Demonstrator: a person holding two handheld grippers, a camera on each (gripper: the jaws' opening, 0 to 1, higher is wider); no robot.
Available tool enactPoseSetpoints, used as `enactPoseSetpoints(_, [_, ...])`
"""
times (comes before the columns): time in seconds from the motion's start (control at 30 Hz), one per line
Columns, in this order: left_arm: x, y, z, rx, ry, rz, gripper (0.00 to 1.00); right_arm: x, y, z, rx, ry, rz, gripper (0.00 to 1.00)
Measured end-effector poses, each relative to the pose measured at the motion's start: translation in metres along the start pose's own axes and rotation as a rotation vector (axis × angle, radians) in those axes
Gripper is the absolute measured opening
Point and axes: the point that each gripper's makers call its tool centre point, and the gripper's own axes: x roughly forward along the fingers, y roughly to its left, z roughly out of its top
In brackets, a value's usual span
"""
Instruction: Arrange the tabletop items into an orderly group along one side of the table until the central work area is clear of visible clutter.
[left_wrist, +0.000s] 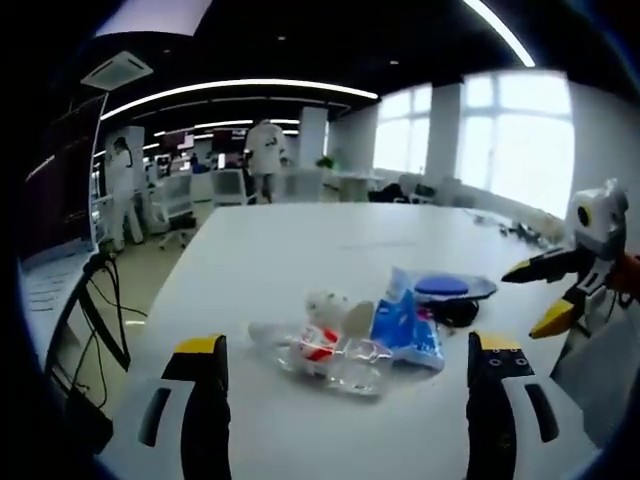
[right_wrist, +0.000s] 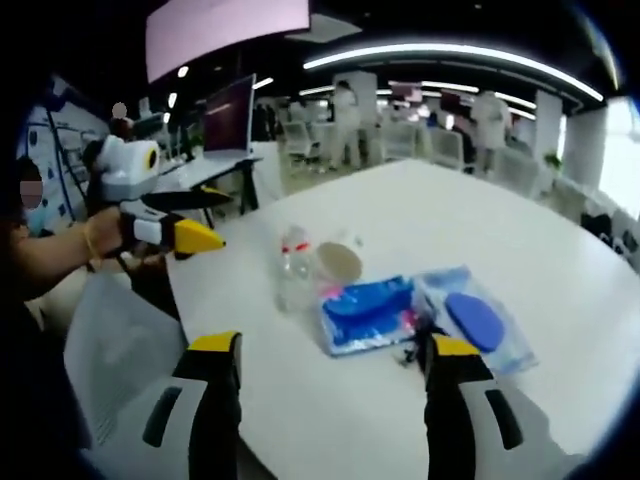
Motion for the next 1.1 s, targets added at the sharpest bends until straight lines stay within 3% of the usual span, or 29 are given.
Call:
enactPoseSetpoints(0.27, [0.013,0.018,0.002,-0.079,-0.009,0.006,0.99,0.026,0.011,0.01,-0.058,0.009,0.049,0.71])
enactPoseSetpoints(0.63, [0.032,0.023,-0.003,-0.158,-0.004,-0.017,0.97,0.065,0.02,0.013,-0.098,0.043,0.092,0.61])
enactPoseSetpoints(0.77, [0.039,0.028,-0.004,-0.282,-0.024,-0.032,0.95,0.079,0.028,0.017,-0.094,0.046,0.123,0.6])
enactPoseSetpoints(1.1, [0.057,0.053,-0.013,-0.428,-0.029,-0.018,0.91,0.113,0.035,0.02,-0.073,0.064,0.141,0.57])
